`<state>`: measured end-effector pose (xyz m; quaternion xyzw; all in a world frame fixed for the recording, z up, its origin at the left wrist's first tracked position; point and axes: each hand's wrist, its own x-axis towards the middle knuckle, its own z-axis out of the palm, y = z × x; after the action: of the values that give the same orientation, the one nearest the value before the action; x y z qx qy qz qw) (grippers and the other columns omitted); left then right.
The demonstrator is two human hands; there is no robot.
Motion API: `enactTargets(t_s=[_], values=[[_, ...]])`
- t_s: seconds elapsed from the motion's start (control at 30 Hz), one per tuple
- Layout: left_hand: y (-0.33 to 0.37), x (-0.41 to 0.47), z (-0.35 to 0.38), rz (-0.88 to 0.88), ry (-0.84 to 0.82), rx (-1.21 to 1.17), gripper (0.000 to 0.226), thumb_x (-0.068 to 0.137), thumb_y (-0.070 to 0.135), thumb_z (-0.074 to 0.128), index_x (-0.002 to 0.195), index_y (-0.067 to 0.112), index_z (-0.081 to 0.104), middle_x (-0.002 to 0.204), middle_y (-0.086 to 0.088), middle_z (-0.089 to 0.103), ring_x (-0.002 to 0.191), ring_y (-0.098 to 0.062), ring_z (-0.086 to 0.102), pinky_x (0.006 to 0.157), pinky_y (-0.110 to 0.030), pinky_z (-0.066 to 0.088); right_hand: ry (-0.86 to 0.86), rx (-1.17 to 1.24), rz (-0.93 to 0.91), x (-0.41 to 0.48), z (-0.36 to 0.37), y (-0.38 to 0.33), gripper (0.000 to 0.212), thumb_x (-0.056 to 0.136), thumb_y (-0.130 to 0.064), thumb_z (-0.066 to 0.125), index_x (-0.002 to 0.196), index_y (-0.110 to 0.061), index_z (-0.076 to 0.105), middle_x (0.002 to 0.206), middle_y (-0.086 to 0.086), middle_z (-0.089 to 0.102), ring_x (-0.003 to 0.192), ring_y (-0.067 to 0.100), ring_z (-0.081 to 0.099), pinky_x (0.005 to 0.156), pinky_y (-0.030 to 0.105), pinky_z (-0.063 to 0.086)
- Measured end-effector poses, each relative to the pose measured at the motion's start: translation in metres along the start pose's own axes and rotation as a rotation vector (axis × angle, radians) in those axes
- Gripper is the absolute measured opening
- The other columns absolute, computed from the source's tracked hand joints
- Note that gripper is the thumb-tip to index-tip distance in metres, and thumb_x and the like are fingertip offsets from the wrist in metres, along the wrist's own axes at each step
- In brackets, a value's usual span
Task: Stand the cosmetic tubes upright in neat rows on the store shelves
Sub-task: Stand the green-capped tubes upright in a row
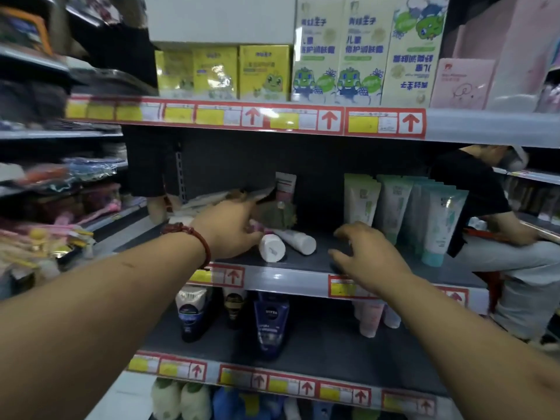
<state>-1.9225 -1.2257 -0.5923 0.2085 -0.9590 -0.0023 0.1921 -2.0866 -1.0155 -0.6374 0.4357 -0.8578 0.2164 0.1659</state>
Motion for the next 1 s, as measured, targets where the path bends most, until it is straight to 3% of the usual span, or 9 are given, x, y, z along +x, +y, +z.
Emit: enactTargets(t_s=[0.2, 0.33, 0.43, 0.7, 0.8, 0.87, 1.0], values=[[-0.047, -0.016, -0.003, -0.071, 0.006, 0.051, 0.025, 0.095, 0.033, 0.053, 0.115, 0.021, 0.06, 0.12, -0.006, 0.065, 0.107, -0.027, 0.061, 0.089, -0.04, 0.052, -0.027, 0.042, 0.022, 0.022, 0.014, -0.034, 0.049, 0.09, -0.04, 0.063, 0.133, -0.018, 0.055, 0.127, 0.007, 0.057, 0.11, 0.026, 0.057, 0.088, 0.039, 0.051], [-0.077, -0.022, -0.003, -0.111, -0.021, 0.067, 0.033, 0.09, 0.009, 0.058, 0.121, 0.017, 0.06, 0.122, -0.009, 0.062, 0.107, -0.027, 0.059, 0.087, -0.038, 0.05, -0.09, 0.026, 0.035, 0.035, 0.028, -0.047, 0.042, 0.089, -0.039, 0.063, 0.124, -0.017, 0.06, 0.119, 0.01, 0.057, 0.104, 0.029, 0.058, 0.082, 0.036, 0.05], [-0.092, -0.027, 0.0, -0.127, -0.026, 0.073, 0.031, 0.091, 0.012, 0.06, 0.121, 0.017, 0.059, 0.121, -0.01, 0.062, 0.104, -0.028, 0.059, 0.081, -0.034, 0.046, -0.125, 0.009, 0.068, 0.041, 0.036, -0.054, 0.039, 0.09, -0.036, 0.062, 0.122, -0.014, 0.06, 0.117, 0.013, 0.057, 0.104, 0.031, 0.058, 0.078, 0.033, 0.047], [-0.114, -0.027, 0.011, -0.226, 0.062, 0.118, 0.037, 0.092, 0.022, 0.061, 0.128, 0.019, 0.053, 0.127, -0.009, 0.058, 0.11, -0.03, 0.059, 0.096, -0.044, 0.05, -0.12, 0.027, 0.213, 0.055, 0.053, -0.069, 0.025, 0.091, -0.02, 0.062, 0.11, -0.005, 0.057, 0.112, 0.02, 0.063, 0.099, 0.037, 0.061, 0.075, 0.035, 0.05], [-0.137, -0.028, 0.011, -0.405, 0.14, 0.162, 0.048, 0.088, 0.024, 0.065, 0.132, 0.009, 0.049, 0.127, -0.017, 0.056, 0.112, -0.039, 0.057, 0.09, -0.049, 0.052, -0.107, -0.002, 0.269, 0.057, 0.054, -0.07, 0.008, 0.088, -0.012, 0.062, 0.092, -0.007, 0.057, 0.105, 0.019, 0.064, 0.095, 0.036, 0.062, 0.069, 0.031, 0.045], [-0.154, -0.032, 0.009, -0.522, 0.14, 0.103, 0.045, 0.086, 0.019, 0.067, 0.127, 0.007, 0.052, 0.121, -0.02, 0.058, 0.107, -0.04, 0.059, 0.088, -0.05, 0.054, -0.073, 0.007, 0.303, 0.057, 0.053, -0.067, 0.011, 0.087, -0.012, 0.062, 0.082, -0.009, 0.053, 0.1, 0.018, 0.065, 0.091, 0.035, 0.062, 0.067, 0.032, 0.044], [-0.16, -0.041, 0.012, -0.464, 0.123, 0.043, 0.042, 0.086, 0.02, 0.067, 0.124, 0.011, 0.053, 0.116, -0.016, 0.062, 0.1, -0.034, 0.062, 0.085, -0.047, 0.056, -0.036, 0.0, 0.315, 0.052, 0.052, -0.059, 0.002, 0.085, -0.006, 0.059, 0.086, -0.006, 0.057, 0.101, 0.019, 0.064, 0.093, 0.036, 0.061, 0.067, 0.032, 0.043]])
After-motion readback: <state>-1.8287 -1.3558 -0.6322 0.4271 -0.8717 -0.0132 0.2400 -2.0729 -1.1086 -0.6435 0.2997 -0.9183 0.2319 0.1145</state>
